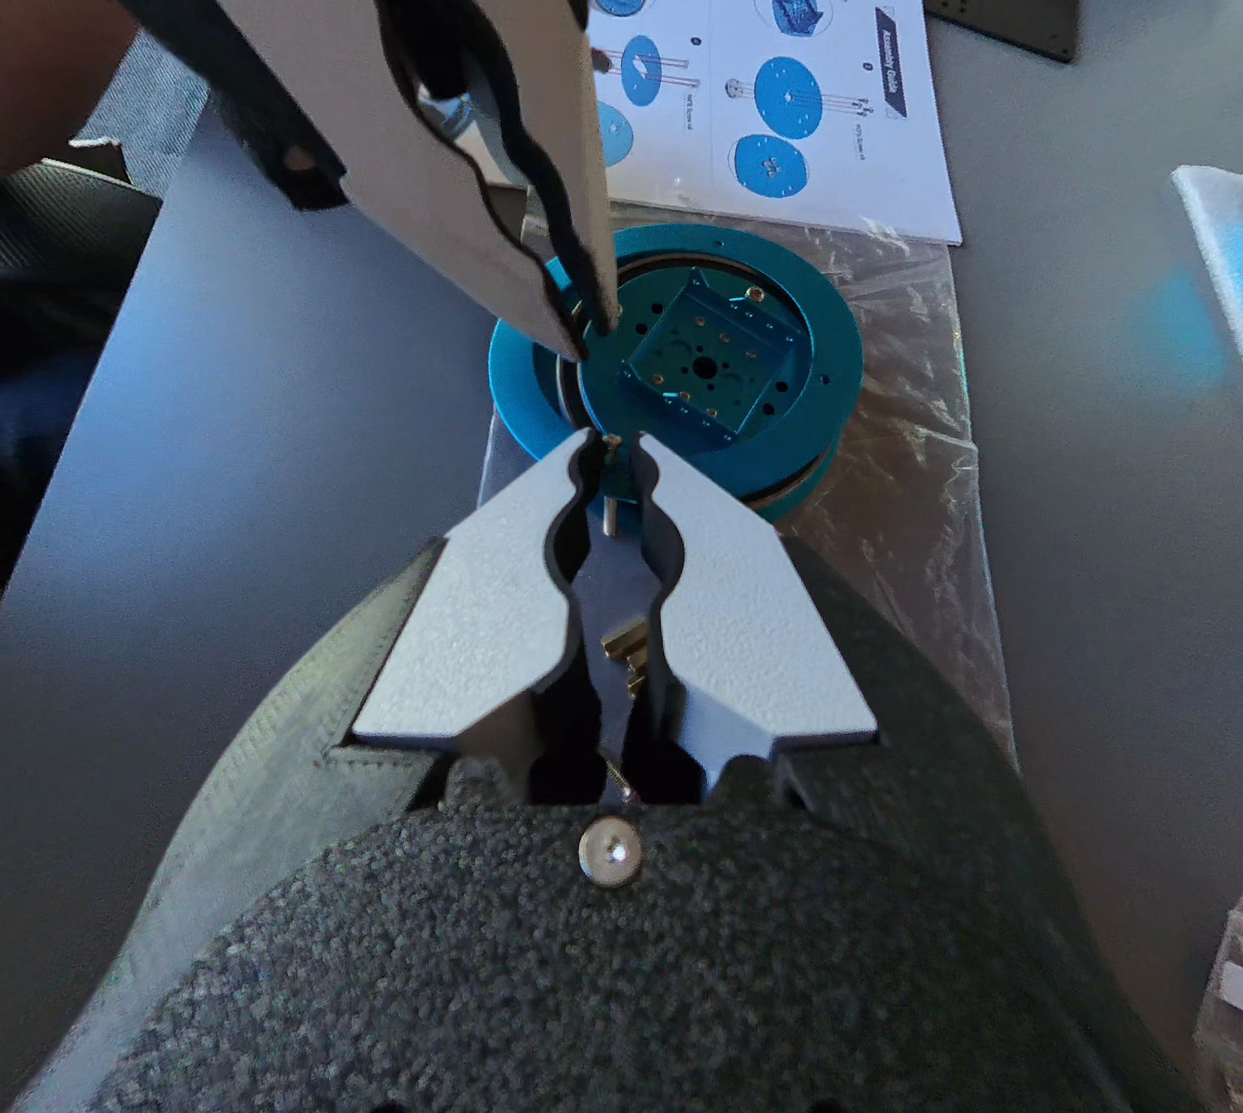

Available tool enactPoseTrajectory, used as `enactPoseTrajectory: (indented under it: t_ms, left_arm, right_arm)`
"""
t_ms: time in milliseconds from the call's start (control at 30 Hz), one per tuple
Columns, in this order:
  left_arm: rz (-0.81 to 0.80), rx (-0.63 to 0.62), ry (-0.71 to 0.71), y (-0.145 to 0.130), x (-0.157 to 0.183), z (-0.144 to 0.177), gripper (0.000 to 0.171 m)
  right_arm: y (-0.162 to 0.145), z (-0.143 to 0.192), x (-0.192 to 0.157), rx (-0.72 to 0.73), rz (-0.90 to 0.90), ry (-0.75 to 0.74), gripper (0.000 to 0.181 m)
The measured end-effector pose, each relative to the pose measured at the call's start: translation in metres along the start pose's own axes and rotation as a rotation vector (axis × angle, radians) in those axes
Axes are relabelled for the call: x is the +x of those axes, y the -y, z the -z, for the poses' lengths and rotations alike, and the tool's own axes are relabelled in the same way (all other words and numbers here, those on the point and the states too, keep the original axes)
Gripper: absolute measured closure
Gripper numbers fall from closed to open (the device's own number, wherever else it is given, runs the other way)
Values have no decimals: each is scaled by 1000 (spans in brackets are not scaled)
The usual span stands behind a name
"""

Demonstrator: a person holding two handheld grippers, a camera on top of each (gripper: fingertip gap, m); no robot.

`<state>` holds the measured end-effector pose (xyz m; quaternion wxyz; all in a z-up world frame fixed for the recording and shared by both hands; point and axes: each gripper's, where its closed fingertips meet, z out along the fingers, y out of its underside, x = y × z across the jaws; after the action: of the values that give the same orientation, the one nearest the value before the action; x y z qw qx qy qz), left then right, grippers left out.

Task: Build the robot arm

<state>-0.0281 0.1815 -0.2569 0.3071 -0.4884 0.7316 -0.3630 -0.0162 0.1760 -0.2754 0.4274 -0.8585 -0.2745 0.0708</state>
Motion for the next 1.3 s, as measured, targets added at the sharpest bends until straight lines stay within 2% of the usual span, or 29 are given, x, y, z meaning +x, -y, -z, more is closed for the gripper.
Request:
enactPoseTrajectory:
  t_ms: [133,267,367,467,533,600,667,733,833,933,1033,1200,1300]
  left_arm:
    - [-2,0,36,0,-7,5,165]
    - [48,-6,110,-4,-30,14,165]
    - [94,19,110,-3,-39,21,164]
    - [97,10,128,-7,-46,25,161]
    - [93,4,129,-10,-49,26,155]
    - [90,-8,109,-14,-48,26,146]
    - [84,-12,87,-17,-47,28,144]
    - [76,-5,73,-22,-45,32,144]
    - [92,36,95,-27,-45,44,144]
    - [148,117,156,-25,-44,67,144]
    - [222,203,275,-32,-38,107,143]
    - [289,250,445,-81,-16,172,138]
    - [406,321,370,-106,6,183,134]
  right_arm:
    - [10,5,0,53,22,-16,176]
    - [33,22,3,248,-127,87,177]
    - [25,30,15,251,-215,107,177]
    - [25,53,36,320,-318,97,177]
    - [-1,62,62,189,-439,55,177]
    - [-43,67,73,-32,-541,56,176]
    - [-61,74,70,-97,-602,107,176]
    - [-72,79,54,-162,-654,236,177]
    - [-94,73,57,-222,-570,189,176]
    - [-92,69,62,-208,-483,138,171]
    - [-86,74,74,-181,-399,39,159]
    - [-55,96,85,-33,-291,-165,159]
    - [-47,98,83,60,-317,-244,161]
